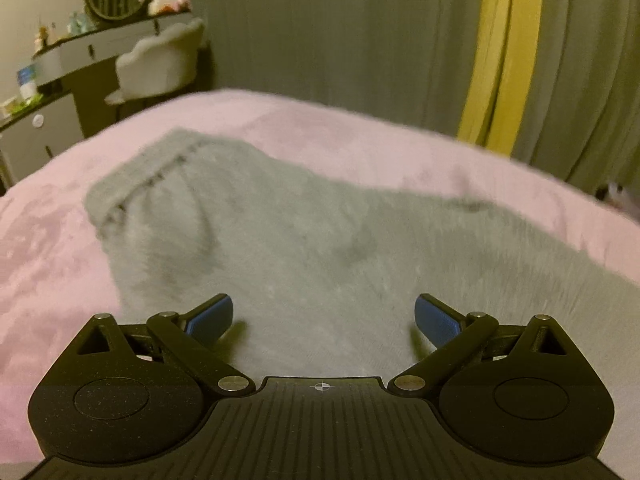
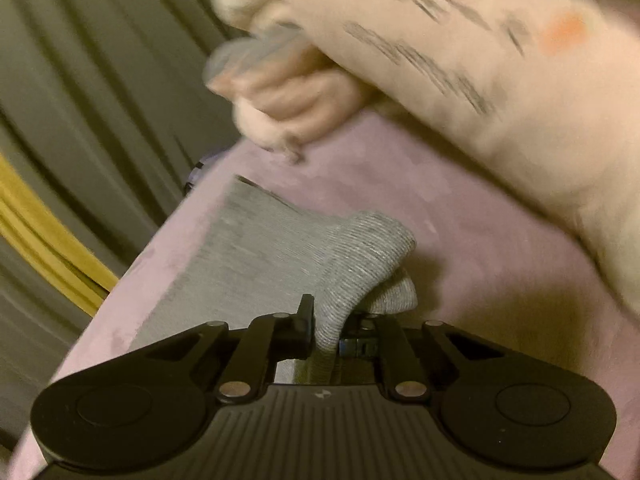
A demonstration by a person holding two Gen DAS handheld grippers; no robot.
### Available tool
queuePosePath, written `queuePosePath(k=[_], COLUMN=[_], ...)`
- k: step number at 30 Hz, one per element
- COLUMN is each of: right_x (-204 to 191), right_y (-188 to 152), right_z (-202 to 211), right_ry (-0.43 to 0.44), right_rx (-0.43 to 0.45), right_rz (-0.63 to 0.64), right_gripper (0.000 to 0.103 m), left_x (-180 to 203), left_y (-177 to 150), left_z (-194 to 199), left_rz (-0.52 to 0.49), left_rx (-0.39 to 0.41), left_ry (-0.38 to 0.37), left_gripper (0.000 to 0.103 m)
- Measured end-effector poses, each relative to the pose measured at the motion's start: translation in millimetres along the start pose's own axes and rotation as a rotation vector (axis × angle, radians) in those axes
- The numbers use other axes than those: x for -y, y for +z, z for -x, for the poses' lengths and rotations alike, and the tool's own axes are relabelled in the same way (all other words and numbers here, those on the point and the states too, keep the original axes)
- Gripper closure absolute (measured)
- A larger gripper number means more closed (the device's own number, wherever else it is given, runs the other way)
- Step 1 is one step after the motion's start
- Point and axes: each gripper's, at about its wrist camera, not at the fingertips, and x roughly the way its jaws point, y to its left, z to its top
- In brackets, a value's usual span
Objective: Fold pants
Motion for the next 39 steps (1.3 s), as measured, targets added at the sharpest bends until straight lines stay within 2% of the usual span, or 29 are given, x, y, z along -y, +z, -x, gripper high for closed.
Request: queuePosePath(k=[2, 4, 7, 9, 11, 13, 15, 16, 18, 21, 24, 27, 34, 35, 37, 39], right_x=[-49, -102, -176, -212, -237, -250, -256, -259, -258, -249, -245, -247, -238, -236, -230, -222], right_y=[2, -7, -47, -88, -134, -180, -215, -221, -211, -196, -197, -202, -200, -198, -191, -185], right_z=[22, 46, 72, 78, 71, 47, 25, 27, 36, 33, 39, 51, 40, 39, 39, 42], right_ry=[0.028, 0.152, 0.352, 0.467, 0.531, 0.530, 0.487, 0.468, 0.502, 0.515, 0.522, 0.570, 0.576, 0.586, 0.640, 0.691], right_rx=[0.081, 0.133, 0.130, 0.087, 0.000, -0.162, -0.329, -0.309, -0.270, -0.303, -0.314, -0.313, -0.487, -0.502, -0.545, -0.559], right_rz=[0.185, 0.332, 0.553, 0.690, 0.797, 0.863, 0.953, 0.984, 0.943, 0.847, 0.803, 0.809, 0.732, 0.703, 0.620, 0.530], right_gripper=[0.093, 0.093, 0.093, 0.093, 0.092, 0.092, 0.092, 0.092, 0.092, 0.092, 0.092, 0.091, 0.085, 0.081, 0.066, 0.043], left_x=[-10, -18, -23, -23, -23, -20, -19, -18, -18, -18, -19, -19, -19, -18, -16, -12], left_y=[4, 7, 9, 8, 1, -3, -2, -2, -2, -5, -7, -7, -8, -9, -10, -12], left_z=[14, 28, 43, 47, 45, 34, 24, 19, 11, 3, -2, 1, 4, 5, 7, 8], left_rz=[0.033, 0.060, 0.065, 0.046, 0.026, 0.024, 0.039, 0.043, 0.046, 0.067, 0.075, 0.064, 0.064, 0.055, 0.033, 0.008], left_rx=[0.039, 0.077, 0.123, 0.148, 0.156, 0.100, 0.053, 0.032, -0.010, -0.021, -0.040, -0.039, -0.053, -0.056, -0.068, -0.092], left_ry=[-0.017, -0.040, -0.056, -0.067, -0.077, -0.097, -0.110, -0.112, -0.109, -0.114, -0.130, -0.133, -0.144, -0.148, -0.157, -0.171], left_gripper=[0.002, 0.002, 0.001, 0.001, 0.001, 0.001, 0.001, 0.001, 0.001, 0.001, 0.002, 0.001, 0.001, 0.001, 0.001, 0.001])
